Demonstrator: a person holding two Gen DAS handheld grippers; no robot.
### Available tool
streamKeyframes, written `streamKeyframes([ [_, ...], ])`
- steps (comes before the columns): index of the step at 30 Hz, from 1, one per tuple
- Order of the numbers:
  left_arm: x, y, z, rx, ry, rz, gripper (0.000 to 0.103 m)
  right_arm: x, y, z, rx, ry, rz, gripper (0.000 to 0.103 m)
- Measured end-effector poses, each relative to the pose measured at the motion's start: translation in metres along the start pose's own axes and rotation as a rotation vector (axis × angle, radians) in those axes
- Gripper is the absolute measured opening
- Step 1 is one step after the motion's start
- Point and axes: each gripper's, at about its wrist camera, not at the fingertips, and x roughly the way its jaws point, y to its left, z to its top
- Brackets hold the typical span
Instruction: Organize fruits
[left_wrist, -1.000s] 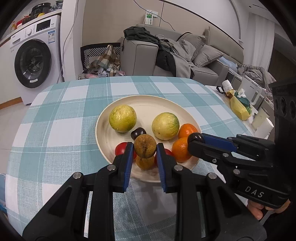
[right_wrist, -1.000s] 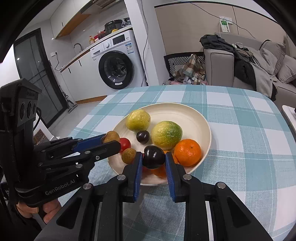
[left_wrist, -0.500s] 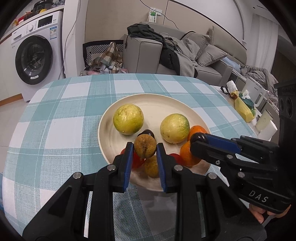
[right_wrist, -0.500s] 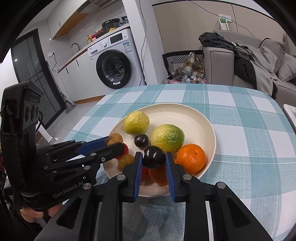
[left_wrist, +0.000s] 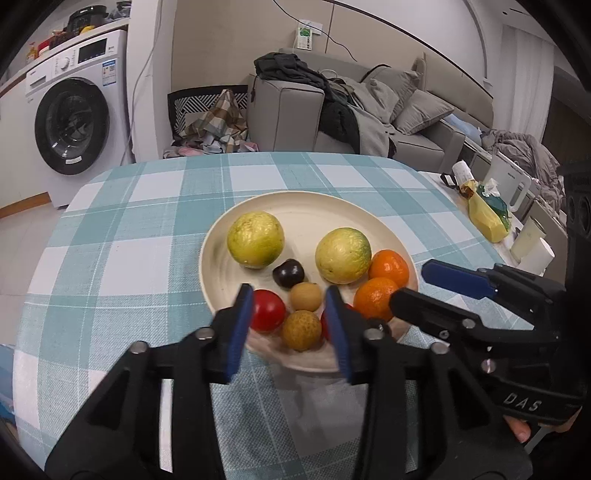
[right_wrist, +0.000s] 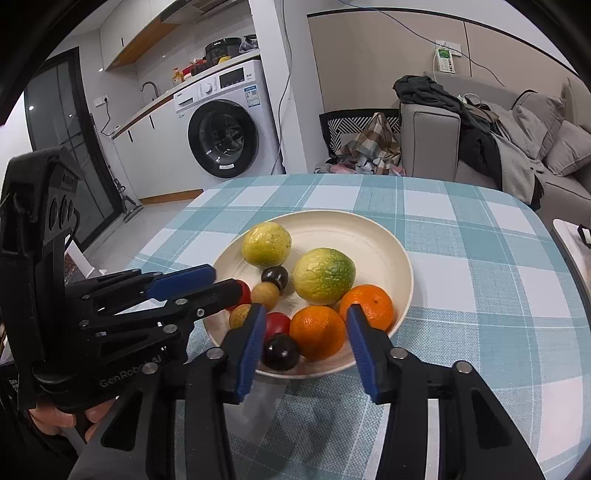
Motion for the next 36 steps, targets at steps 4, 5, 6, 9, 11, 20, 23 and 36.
streamKeyframes([
  [4,-0.015,0.007,-0.004,-0.021,-0.034,0.018,0.068,-0.007,-0.007,-0.003,0.018,-0.008,-0.005,0.053],
  [5,-0.02,0.009,-0.005,-0.026,-0.043,0.022,0.07,-0.01,-0.01,-0.005,0.026,-0.011,-0.002,0.059],
  [6,-0.024,0.011,-0.006,-0.029,-0.052,0.025,0.076,-0.014,-0.013,-0.007,0.034,-0.018,0.0,0.07],
  [9,-0.037,0.014,-0.01,-0.036,-0.076,0.034,0.081,-0.023,-0.016,-0.011,0.039,-0.039,0.006,0.095],
  [11,-0.044,0.014,-0.013,-0.032,-0.078,0.035,0.082,-0.029,-0.016,-0.014,0.034,-0.05,0.015,0.101],
  [20,-0.08,0.005,-0.033,-0.01,-0.148,0.067,0.102,-0.047,-0.013,-0.026,-0.001,-0.138,0.032,0.103],
  [23,-0.09,0.004,-0.04,-0.02,-0.181,0.059,0.102,-0.049,-0.012,-0.03,-0.021,-0.153,0.027,0.103],
  [36,-0.087,0.006,-0.064,-0.056,-0.229,0.101,0.102,-0.06,-0.012,-0.048,-0.056,-0.22,0.007,0.103],
])
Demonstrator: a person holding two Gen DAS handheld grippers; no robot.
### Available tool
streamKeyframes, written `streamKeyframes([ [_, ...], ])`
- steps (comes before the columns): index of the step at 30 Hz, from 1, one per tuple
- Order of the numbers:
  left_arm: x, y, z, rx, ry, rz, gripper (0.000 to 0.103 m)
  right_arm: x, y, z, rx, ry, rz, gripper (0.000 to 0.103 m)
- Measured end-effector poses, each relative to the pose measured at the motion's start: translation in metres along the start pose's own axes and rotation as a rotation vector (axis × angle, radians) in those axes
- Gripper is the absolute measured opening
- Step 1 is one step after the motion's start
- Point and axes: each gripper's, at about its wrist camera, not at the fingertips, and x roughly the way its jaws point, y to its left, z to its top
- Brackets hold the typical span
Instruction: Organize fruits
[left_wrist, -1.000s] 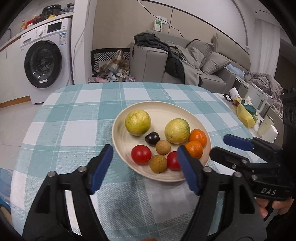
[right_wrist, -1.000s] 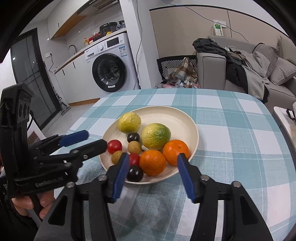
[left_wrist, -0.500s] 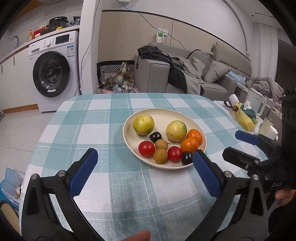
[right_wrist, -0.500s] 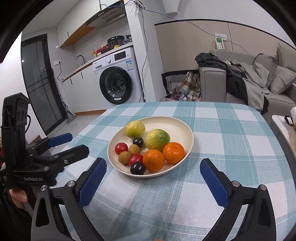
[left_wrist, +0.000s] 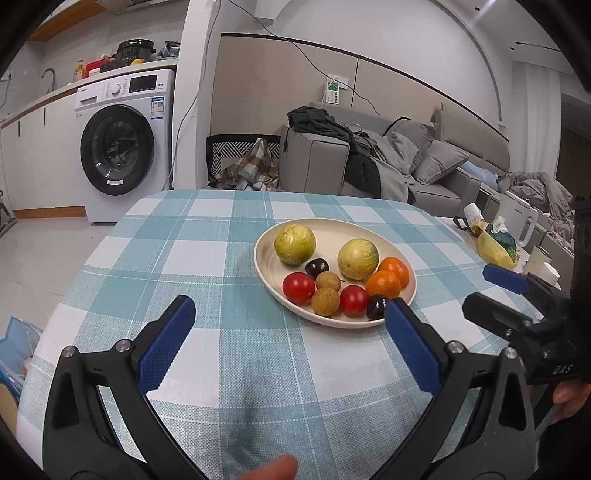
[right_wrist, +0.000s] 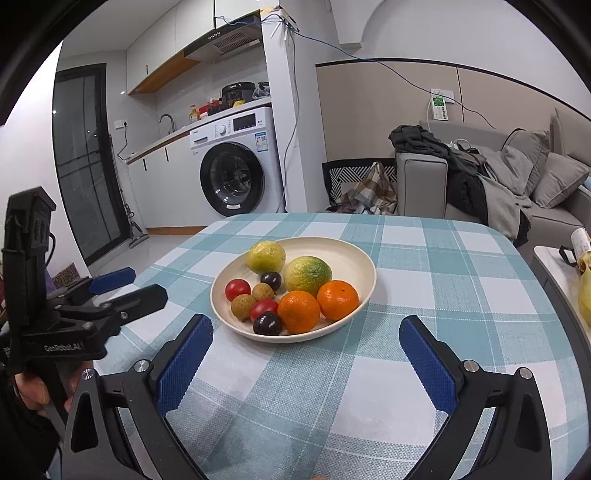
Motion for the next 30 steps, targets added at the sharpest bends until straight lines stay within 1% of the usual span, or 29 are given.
streamKeyframes([
  [5,0.001,-0.001,-0.002,0.007,-0.014,0.0,0.102,-0.004,0.001,0.0,-0.007,-0.022,0.018,0.103],
  [9,0.001,-0.003,-0.002,0.018,-0.022,0.002,0.102,-0.005,0.0,0.0,-0.003,-0.028,0.005,0.103],
  [16,-0.002,-0.009,-0.002,0.044,-0.037,-0.008,0.102,-0.013,0.003,-0.002,-0.022,-0.074,-0.012,0.103],
  [30,-0.005,-0.006,-0.002,0.033,-0.046,-0.012,0.102,-0.013,0.007,-0.002,-0.035,-0.072,-0.005,0.103],
])
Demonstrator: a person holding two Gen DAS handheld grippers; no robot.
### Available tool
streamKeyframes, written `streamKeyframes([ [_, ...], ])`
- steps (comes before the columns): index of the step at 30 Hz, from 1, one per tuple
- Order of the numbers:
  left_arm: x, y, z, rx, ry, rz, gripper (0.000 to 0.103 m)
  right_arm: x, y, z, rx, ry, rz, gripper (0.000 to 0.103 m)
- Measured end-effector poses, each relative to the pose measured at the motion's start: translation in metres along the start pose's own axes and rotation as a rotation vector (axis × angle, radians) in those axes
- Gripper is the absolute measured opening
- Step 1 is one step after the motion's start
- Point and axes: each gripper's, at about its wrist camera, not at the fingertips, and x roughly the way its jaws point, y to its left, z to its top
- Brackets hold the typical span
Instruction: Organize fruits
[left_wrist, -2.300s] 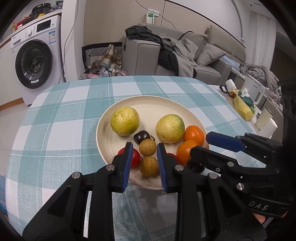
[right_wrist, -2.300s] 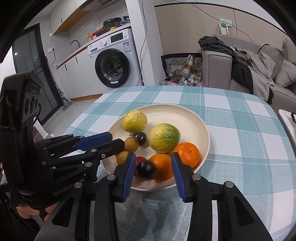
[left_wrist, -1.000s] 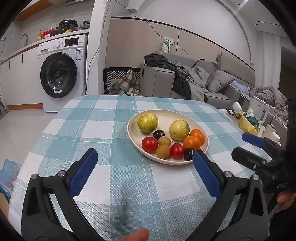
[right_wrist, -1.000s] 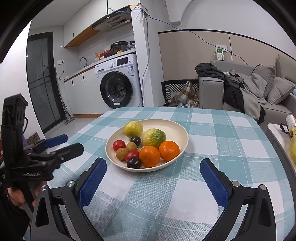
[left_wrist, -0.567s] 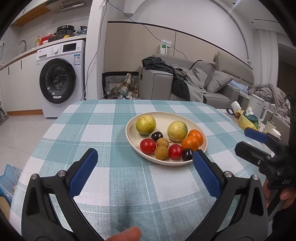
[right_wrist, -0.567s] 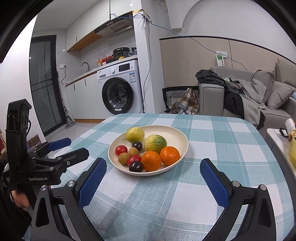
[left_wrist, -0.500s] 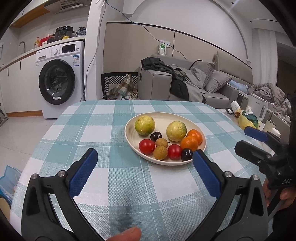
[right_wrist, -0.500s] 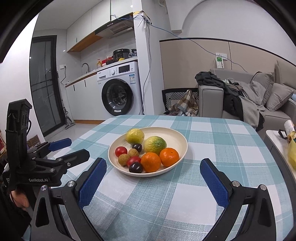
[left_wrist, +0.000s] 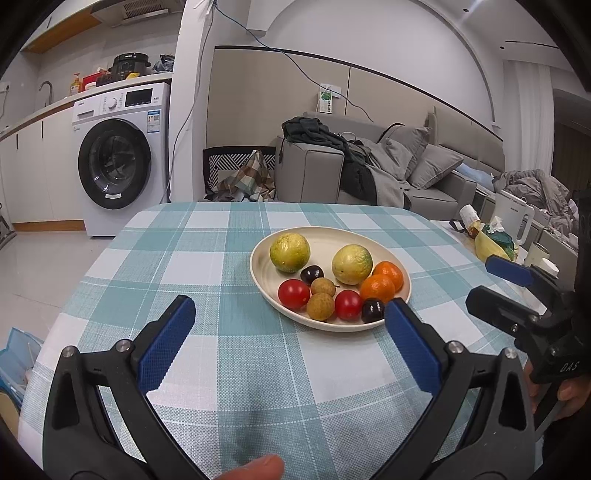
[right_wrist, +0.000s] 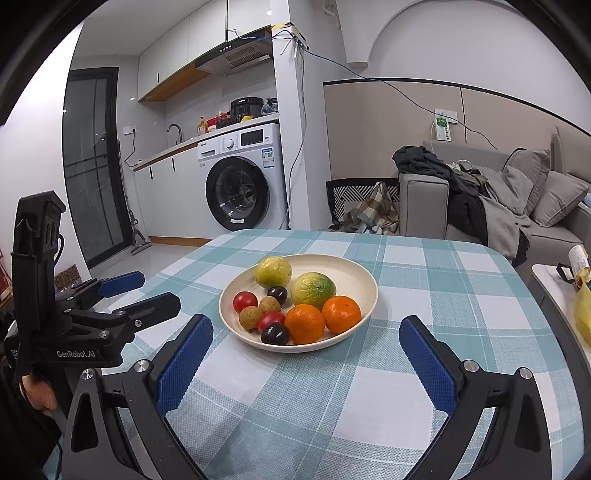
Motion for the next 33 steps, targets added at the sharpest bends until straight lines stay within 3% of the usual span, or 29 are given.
streamKeyframes([
  [33,0.0007,-0.003,-0.0003,0.004,0.002,-0.007,0.102,0.0005,0.0,-0.0005,-0.001,0.002,0.0,0.103],
])
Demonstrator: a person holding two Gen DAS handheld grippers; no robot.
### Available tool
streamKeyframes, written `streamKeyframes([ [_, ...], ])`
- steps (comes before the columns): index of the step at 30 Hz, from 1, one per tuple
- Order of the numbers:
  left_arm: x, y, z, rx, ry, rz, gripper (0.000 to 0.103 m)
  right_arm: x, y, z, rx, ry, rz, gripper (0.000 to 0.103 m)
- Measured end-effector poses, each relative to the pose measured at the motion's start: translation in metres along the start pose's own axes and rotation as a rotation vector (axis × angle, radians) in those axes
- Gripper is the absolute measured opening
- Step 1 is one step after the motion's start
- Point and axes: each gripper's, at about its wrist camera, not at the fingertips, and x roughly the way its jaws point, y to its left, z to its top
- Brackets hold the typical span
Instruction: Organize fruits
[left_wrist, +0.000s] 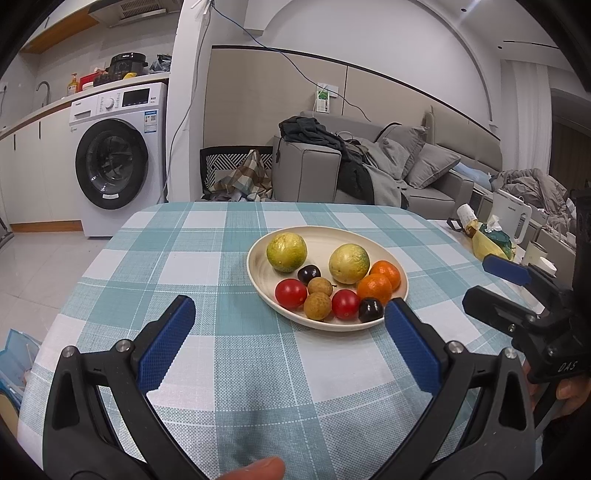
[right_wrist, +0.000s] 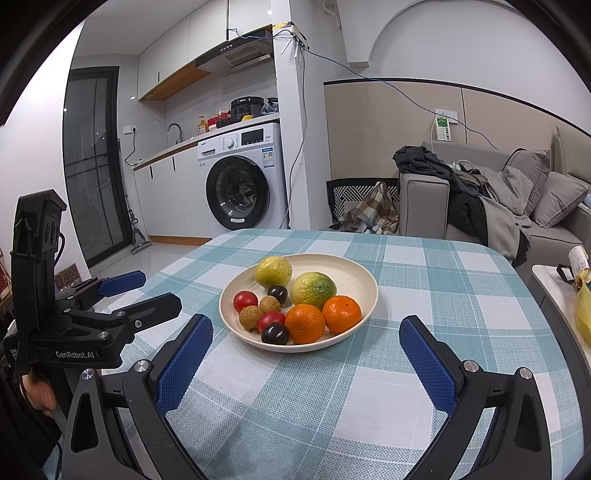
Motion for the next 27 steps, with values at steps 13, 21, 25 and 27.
streamKeyframes([
  [13,-0.0001,0.0006,0.0,0.0,0.0,0.0,0.102,0.0003,-0.0002,-0.0001,-0.001,0.0,0.0,0.103],
  [21,-0.0001,0.0004,-0.0001,0.0,0.0,-0.001,0.102,0.0009,0.0002,-0.0003,-0.002,0.001,0.001,0.103],
  [25,0.0,0.0006,0.0,0.0,0.0,-0.001,0.102,0.0009,0.0004,-0.0003,-0.005,0.0,0.0,0.103],
  [27,0.0001,-0.0004,0.0,0.0,0.003,0.0,0.102,0.0018,0.0007,-0.0001,-0.007,0.002,0.0,0.103],
])
